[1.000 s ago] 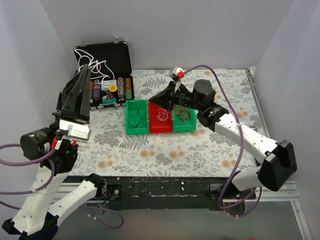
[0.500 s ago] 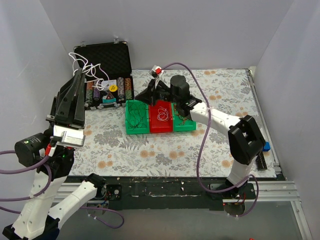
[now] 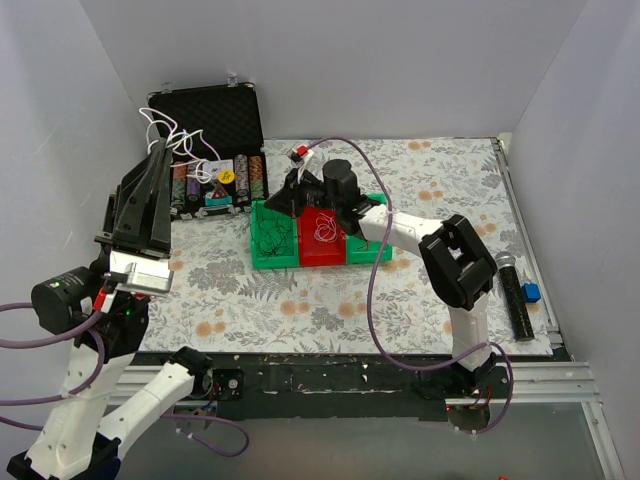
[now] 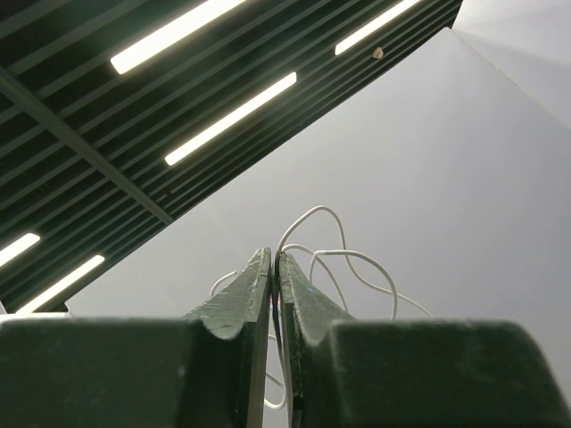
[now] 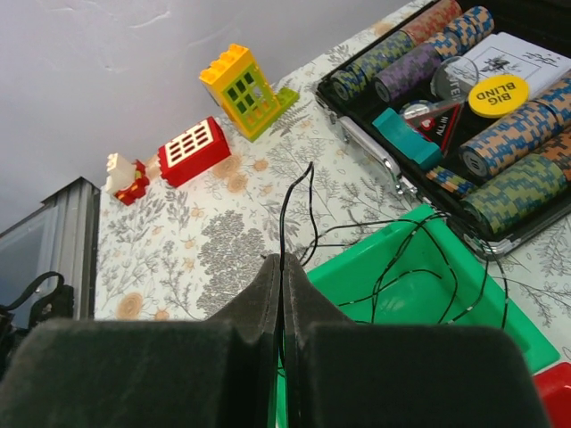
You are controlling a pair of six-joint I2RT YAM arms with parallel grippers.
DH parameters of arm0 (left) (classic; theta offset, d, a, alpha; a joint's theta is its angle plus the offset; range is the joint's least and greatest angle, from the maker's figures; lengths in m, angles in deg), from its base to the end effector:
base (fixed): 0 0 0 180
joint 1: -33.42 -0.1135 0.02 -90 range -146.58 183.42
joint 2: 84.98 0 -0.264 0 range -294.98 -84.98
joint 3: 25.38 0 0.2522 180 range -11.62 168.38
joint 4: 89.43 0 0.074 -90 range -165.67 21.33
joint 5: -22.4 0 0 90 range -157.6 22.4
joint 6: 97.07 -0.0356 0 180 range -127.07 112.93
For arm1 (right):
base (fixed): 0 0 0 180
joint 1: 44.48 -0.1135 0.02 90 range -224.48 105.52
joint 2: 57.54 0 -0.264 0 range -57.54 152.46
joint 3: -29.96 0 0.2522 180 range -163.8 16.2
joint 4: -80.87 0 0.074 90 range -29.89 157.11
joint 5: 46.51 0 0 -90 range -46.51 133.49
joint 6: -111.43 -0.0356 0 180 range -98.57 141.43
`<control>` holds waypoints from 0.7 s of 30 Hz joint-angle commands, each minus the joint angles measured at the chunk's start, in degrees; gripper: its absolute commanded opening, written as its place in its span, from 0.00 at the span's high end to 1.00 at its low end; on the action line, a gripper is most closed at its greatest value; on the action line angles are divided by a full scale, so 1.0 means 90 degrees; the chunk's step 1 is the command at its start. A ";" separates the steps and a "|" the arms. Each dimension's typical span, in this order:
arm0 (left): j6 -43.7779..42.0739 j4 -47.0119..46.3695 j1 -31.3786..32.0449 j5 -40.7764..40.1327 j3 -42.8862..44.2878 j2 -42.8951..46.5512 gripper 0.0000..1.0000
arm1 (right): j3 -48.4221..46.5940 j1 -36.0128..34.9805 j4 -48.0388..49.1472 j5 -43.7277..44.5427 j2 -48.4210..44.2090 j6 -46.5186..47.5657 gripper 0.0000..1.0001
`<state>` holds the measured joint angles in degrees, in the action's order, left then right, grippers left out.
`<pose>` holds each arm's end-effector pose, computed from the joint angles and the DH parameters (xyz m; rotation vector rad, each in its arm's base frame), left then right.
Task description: Untangle the cables
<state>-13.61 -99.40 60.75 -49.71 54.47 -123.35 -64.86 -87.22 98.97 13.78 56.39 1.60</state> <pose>0.0564 -0.0415 0.5288 0.4858 0.5556 -0.4514 0.3334 0.3321 0.2704 -0.7624 1.5588 1.2374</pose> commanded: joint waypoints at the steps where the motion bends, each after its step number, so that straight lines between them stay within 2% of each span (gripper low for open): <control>1: 0.0053 0.0058 -0.0078 0.0053 -0.0048 0.0025 0.94 | -0.0408 -0.0026 -0.0140 0.0546 0.0066 0.0162 0.99; 4: 0.0063 0.0058 -0.0097 0.0053 -0.0028 0.0015 0.93 | -0.0068 -0.0056 -0.0346 0.1230 -0.0177 0.0416 0.99; 8: 0.0083 0.0048 -0.0097 0.0063 -0.0038 0.0006 0.93 | 0.0655 -0.0036 0.0043 0.1651 -0.0685 0.0456 0.99; 21: 0.0229 0.0087 -0.0195 0.0170 0.0001 0.0015 0.93 | 0.1438 0.0325 0.1283 0.1086 -0.1321 -0.0432 0.99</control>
<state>-12.32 -99.40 59.55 -48.42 54.42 -123.37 -53.16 -85.21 101.98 25.58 47.43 1.47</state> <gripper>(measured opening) 0.068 0.029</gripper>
